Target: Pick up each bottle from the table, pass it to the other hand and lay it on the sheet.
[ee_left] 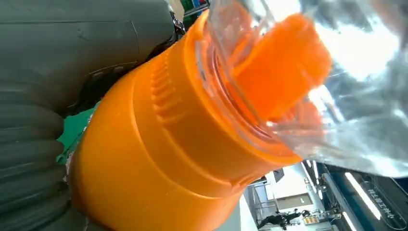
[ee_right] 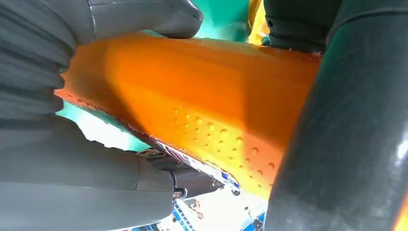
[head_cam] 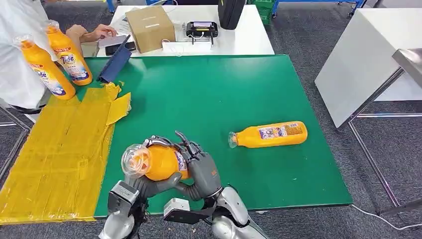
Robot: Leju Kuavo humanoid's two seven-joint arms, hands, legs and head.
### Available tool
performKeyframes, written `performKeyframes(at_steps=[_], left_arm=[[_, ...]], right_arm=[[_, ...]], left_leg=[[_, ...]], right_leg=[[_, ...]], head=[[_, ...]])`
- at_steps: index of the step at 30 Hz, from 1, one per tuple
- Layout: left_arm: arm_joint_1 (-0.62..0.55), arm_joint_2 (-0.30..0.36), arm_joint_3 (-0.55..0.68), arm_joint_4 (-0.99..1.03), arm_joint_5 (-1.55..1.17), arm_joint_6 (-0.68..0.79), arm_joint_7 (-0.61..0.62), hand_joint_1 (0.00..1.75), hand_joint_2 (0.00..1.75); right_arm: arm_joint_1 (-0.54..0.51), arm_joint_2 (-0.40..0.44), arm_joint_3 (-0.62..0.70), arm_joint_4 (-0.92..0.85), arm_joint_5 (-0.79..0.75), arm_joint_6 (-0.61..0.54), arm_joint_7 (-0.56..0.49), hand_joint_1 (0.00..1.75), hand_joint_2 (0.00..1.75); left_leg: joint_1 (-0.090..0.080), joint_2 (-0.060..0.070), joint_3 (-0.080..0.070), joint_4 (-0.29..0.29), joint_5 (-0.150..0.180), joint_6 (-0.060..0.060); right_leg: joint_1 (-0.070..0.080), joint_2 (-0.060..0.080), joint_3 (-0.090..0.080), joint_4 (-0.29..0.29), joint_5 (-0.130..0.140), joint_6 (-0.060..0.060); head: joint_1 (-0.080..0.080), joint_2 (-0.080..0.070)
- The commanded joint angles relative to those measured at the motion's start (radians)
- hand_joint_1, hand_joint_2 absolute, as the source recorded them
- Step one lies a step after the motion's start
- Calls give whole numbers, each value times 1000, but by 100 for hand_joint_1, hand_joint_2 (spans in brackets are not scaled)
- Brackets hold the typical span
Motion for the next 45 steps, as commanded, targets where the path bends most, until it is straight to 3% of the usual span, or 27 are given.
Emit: performKeyframes(at_steps=[1, 5, 8, 11, 13, 23, 24, 27, 28, 29, 30, 31, 32, 34, 35, 38, 41, 45], left_arm=[[-49, 19, 56, 23, 2, 40, -11, 175, 175], [-63, 56, 113, -56, -112, 141, 11, 175, 175], [-63, 55, 124, -64, -115, 130, 20, 175, 175], [-81, 70, 152, -76, -297, 247, 43, 175, 175], [-116, 90, 167, -66, -527, 304, 132, 175, 175], [-120, 86, 164, -56, -525, 305, 133, 175, 175], [-129, 93, 161, -43, -619, 314, 173, 175, 175], [-233, 130, 162, 75, -1296, 282, 456, 175, 175], [-443, 397, -221, 162, -1339, 167, 864, 175, 175], [-508, 398, -328, 251, -1339, 50, 942, 175, 175], [-581, 376, -384, 392, -1339, -20, 937, 175, 175], [-616, 349, -402, 502, -1339, -51, 921, 175, 175], [-662, 334, -453, 611, -1339, -55, 931, 175, 175], [-685, 259, -382, 839, -1339, -62, 863, 175, 175], [-698, 239, -369, 920, -1339, -64, 860, 175, 175], [-700, 187, -240, 1072, -1332, -25, 827, 175, 175], [-668, 167, -119, 1100, -1307, 32, 801, 175, 175], [-625, 149, 48, 1086, -1230, 55, 741, 175, 175]], right_arm=[[24, -27, -30, -54, -18, -81, -43, 0, 175], [110, -78, -148, -265, 9, -94, -25, 0, 175], [121, -85, -167, -295, 16, -70, -20, 0, 175], [171, -103, -266, -408, 43, -136, -27, 0, 175], [218, -119, -349, -519, 47, -147, -41, 0, 175], [223, -110, -351, -518, 45, -141, -45, 0, 175], [228, -103, -367, -526, 52, -150, -57, 0, 175], [258, -102, -436, -614, 79, -150, -75, 0, 175], [251, -113, -438, -639, 82, -150, -73, 0, 175], [241, -114, -439, -644, 87, -146, -66, 0, 175], [221, -112, -435, -645, 100, -136, -51, 0, 175], [209, -109, -430, -642, 104, -133, -44, 0, 175], [198, -106, -424, -636, 112, -133, -36, 0, 175], [171, -106, -404, -614, 110, -140, -32, 0, 175], [164, -106, -399, -605, 111, -148, -31, 0, 175], [162, -110, -396, -593, 112, -150, -31, 0, 175], [177, -124, -398, -595, 112, -150, -34, 0, 175], [178, -147, -387, -576, 115, -125, -20, 0, 175]], left_leg=[[1, -2, 3, 0, -1, -1], [1, -4, 2, 1, -2, -1], [1, -6, 1, 1, -1, -1], [1, -4, 2, 1, -2, -1], [0, -5, 0, 1, -1, -1], [1, -7, 2, 1, -2, -1], [1, -6, 2, 0, -1, -1], [1, -8, 1, 1, -1, -1], [0, -8, 0, 0, 0, -1], [0, -10, 1, 1, 0, -1], [1, -13, -1, 1, 2, -1], [0, -16, -1, 2, 2, -1], [1, -22, -1, 1, 4, -1], [-1, -8, 0, -2, 3, -2], [-1, -8, 2, -4, 4, -3], [0, -7, 3, -1, 6, -2], [1, 2, 2, 0, 5, -3], [1, -1, -1, 0, 5, -3]], right_leg=[[0, 2, 3, 0, -2, -1], [0, 1, 2, 1, -3, -2], [0, 0, 1, 1, -3, -2], [0, 1, 3, 1, -2, -1], [0, -1, 0, 1, -1, -1], [0, -1, 3, 1, -2, -2], [0, -1, 3, 0, -2, -2], [0, -3, 2, 1, -2, -1], [0, -5, 0, 1, -1, -1], [0, -5, 2, 1, -2, -2], [0, -10, 0, 2, -2, -2], [0, -13, -10, 2, -2, -1], [0, -17, -8, 2, -3, -2], [-1, -5, -8, -1, 2, -3], [-1, -4, 0, -2, 4, -5], [-1, -2, 2, 1, 2, -4], [0, 4, -1, 1, 4, -6], [1, 1, -3, 2, 4, -6]], head=[[0, 0], [0, 0], [0, 0], [0, 0], [0, 0], [0, 0], [0, 0], [0, 0], [0, 0], [0, 0], [0, 0], [1, 0], [3, 0], [0, 0], [1, 0], [2, 0], [2, 0], [1, 0]])
